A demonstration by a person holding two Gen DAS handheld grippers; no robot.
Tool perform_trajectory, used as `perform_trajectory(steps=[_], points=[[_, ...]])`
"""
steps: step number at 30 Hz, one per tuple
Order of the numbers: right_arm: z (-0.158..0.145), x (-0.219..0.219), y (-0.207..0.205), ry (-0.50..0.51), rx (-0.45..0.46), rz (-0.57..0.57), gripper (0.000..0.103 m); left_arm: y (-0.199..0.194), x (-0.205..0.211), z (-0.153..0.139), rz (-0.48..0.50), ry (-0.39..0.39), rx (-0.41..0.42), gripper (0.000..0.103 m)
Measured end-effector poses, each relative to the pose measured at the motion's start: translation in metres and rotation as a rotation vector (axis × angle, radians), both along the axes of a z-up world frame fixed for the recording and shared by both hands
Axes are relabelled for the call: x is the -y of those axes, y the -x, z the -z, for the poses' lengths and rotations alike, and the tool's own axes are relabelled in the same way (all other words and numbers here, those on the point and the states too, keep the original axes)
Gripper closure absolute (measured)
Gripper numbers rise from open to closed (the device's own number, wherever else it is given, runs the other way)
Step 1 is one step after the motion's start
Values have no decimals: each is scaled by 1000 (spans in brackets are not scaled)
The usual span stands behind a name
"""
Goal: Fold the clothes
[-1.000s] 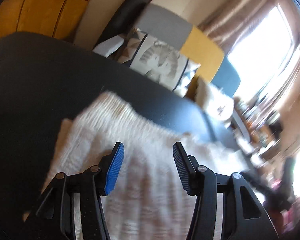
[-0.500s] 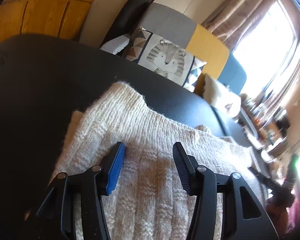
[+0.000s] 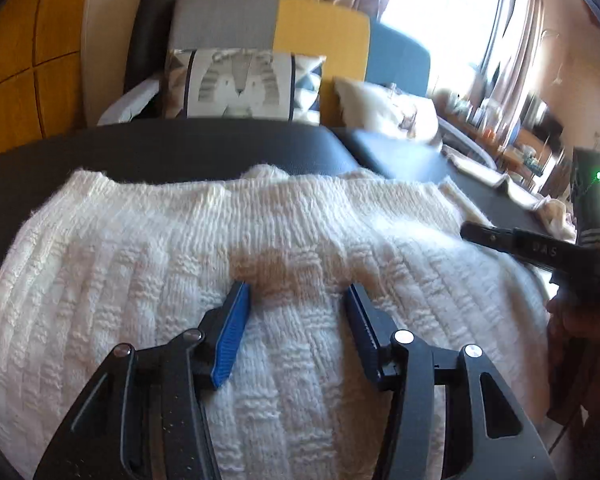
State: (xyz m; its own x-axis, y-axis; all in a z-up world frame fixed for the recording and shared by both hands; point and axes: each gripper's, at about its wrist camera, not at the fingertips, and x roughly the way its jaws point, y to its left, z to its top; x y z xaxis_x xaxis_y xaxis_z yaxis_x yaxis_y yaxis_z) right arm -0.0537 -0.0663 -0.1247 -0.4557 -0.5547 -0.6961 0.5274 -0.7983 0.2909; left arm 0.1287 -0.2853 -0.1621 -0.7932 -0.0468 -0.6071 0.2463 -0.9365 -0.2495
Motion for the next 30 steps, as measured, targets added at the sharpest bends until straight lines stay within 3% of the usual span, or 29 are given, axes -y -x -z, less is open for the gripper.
perform_trajectory(steps=[4,8,11,15,18,19,23,28,30], points=[[-19,-26,-20,92,3,5,80,-4,7,9,14,-55,-6,50],[-34,-49,-64,76,-62,-75,80,-8,4,10,19,-56,-17,50],[-36,-84,-90,72,-78,-47,80,-8,-2,9,17,-44,-15,50],[-22,-140,-106,178,19,-15,78,6,-8,-4,-2,16,10,50],[-10,-153,-117,135,40,-40,78,4,-30,-18,58,-24,-53,50],[-6,-156,-120,122,41,-44,78,4,-38,-23,82,-35,-72,50],[0,-151,-119,129,1,-42,78,22,-80,-27,159,59,-25,50],[7,-131,-103,126,17,-101,78,32,-102,-10,203,163,36,50],[10,-123,-100,89,19,-115,85,32,-102,-7,205,164,43,49]])
